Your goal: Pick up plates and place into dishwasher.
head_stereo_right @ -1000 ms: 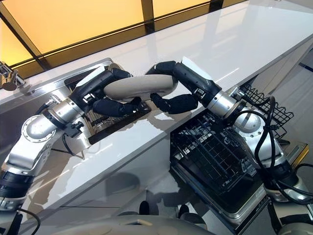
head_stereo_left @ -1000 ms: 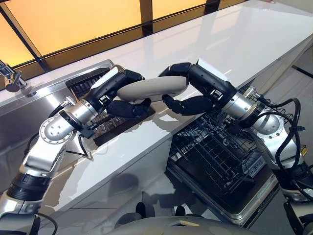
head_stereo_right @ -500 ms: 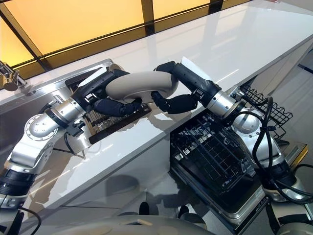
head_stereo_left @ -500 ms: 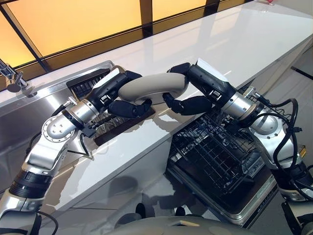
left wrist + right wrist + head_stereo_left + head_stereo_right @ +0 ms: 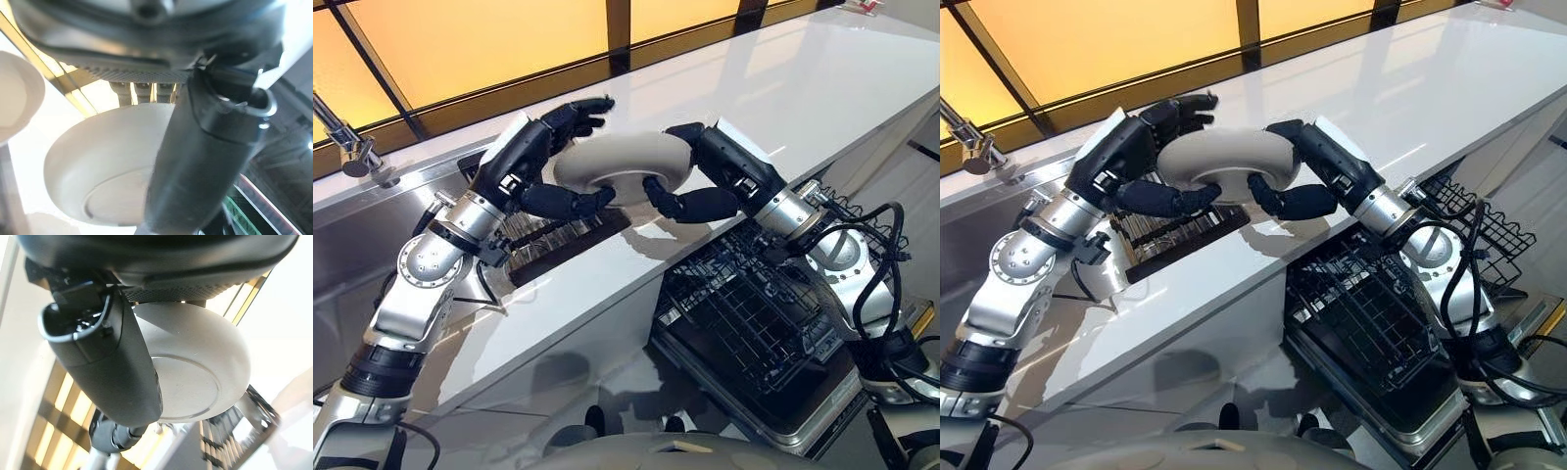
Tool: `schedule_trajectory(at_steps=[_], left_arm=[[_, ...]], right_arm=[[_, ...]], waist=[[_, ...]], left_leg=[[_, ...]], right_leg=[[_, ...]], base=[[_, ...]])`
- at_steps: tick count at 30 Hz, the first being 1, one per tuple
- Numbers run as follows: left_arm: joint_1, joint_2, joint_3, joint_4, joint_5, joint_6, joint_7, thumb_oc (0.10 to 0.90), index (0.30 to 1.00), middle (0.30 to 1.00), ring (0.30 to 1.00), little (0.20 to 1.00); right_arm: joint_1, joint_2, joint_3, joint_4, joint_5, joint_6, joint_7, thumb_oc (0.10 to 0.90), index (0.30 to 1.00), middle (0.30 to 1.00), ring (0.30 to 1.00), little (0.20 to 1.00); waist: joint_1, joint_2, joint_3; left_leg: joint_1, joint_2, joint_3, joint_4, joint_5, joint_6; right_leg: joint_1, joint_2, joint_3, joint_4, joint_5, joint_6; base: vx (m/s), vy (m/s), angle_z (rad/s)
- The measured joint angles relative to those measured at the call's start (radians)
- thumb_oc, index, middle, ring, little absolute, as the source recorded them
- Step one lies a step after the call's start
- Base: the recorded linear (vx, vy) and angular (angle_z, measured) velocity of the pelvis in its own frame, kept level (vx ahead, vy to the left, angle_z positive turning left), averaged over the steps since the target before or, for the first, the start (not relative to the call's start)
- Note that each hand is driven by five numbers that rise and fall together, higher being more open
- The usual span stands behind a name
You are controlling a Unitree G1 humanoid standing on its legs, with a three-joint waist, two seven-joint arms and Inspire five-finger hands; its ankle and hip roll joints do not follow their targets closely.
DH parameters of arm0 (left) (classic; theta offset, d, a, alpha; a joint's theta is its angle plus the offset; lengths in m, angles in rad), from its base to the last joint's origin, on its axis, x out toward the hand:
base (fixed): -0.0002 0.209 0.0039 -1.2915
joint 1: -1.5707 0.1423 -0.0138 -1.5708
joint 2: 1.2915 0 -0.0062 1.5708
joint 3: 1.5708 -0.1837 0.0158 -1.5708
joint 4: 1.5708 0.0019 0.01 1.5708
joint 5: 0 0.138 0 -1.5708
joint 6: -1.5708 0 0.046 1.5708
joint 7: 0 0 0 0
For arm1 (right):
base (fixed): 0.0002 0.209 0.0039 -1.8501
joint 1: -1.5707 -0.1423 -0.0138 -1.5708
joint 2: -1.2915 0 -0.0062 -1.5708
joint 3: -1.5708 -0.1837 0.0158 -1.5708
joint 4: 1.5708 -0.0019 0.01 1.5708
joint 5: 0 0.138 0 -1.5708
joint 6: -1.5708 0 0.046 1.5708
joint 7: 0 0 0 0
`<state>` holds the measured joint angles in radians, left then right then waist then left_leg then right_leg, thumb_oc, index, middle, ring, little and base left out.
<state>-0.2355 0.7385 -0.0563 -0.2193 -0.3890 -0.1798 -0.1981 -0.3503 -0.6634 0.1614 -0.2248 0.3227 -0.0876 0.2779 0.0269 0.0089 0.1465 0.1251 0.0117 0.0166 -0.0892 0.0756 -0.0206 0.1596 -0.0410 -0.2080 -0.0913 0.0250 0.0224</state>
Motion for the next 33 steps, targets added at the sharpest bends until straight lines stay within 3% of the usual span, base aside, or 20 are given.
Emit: schedule_trajectory(at_steps=[5, 9, 14, 24, 30, 33], left_arm=[[0.002, -0.005, 0.046, 0.003, 0.000, 0.000, 0.057, 0.800, 0.900, 0.900, 0.900, 0.900], [0.025, -0.008, 0.087, 0.010, 0.000, 0.000, 0.088, 0.800, 0.900, 0.900, 0.900, 0.900], [0.098, -0.030, 0.161, 0.053, 0.000, 0.000, 0.097, 0.800, 0.900, 0.900, 0.900, 0.900], [0.152, -0.046, 0.180, 0.151, 0.000, 0.000, 0.112, 0.800, 0.900, 0.900, 0.900, 0.900], [0.152, -0.046, 0.180, 0.165, -0.001, 0.000, 0.128, 0.800, 0.900, 0.900, 0.900, 0.900], [0.152, -0.046, 0.180, 0.168, 0.000, 0.001, 0.130, 0.800, 0.900, 0.900, 0.900, 0.900]], right_arm=[[0.011, 0.037, -0.056, 0.034, -0.001, -0.045, -0.176, 0.100, 0.300, 0.300, 0.300, 0.200], [0.050, 0.045, -0.178, 0.058, -0.020, -0.099, -0.332, 0.100, 0.300, 0.300, 0.300, 0.200], [0.131, 0.059, -0.317, 0.100, 0.010, -0.144, -0.442, 0.100, 0.300, 0.300, 0.300, 0.200], [0.231, 0.094, -0.395, 0.261, 0.000, -0.171, -0.744, 0.100, 0.300, 0.300, 0.300, 0.200], [0.232, 0.093, -0.471, 0.334, -0.137, -0.170, -0.961, 0.100, 0.300, 0.300, 0.300, 0.200], [0.237, 0.093, -0.481, 0.345, -0.158, -0.155, -1.004, 0.100, 0.300, 0.300, 0.300, 0.200]], waist=[[0.001, 0.000, 0.000], [0.005, 0.001, 0.000], [-0.005, 0.006, 0.003], [-0.032, 0.018, 0.002], [-0.053, 0.022, 0.002], [-0.061, 0.023, 0.002]], left_leg=[[0.000, -0.001, -0.001, 0.000, 0.001, 0.000], [0.000, -0.002, 0.001, 0.000, 0.001, 0.000], [0.000, 0.000, 0.005, 0.000, 0.001, 0.000], [0.008, 0.001, 0.020, 0.000, -0.001, 0.001], [0.014, 0.003, 0.032, 0.000, -0.003, 0.000], [0.022, 0.004, 0.036, 0.000, -0.006, 0.000]], right_leg=[[0.003, -0.001, 0.002, 0.000, -0.003, 0.003], [0.002, -0.001, 0.005, 0.000, -0.003, 0.004], [0.002, -0.001, 0.009, 0.000, -0.003, 0.004], [0.001, 0.001, 0.032, 0.000, -0.003, 0.004], [0.002, 0.002, 0.041, 0.000, -0.003, 0.004], [0.004, 0.003, 0.053, 0.000, -0.003, 0.004]], base=[[0.00, -0.015, 0.04], [0.00, 0.000, 0.00], [0.00, -0.004, -0.01], [0.00, -0.006, -0.04], [0.03, -0.029, -0.06], [0.03, -0.035, -0.12]])
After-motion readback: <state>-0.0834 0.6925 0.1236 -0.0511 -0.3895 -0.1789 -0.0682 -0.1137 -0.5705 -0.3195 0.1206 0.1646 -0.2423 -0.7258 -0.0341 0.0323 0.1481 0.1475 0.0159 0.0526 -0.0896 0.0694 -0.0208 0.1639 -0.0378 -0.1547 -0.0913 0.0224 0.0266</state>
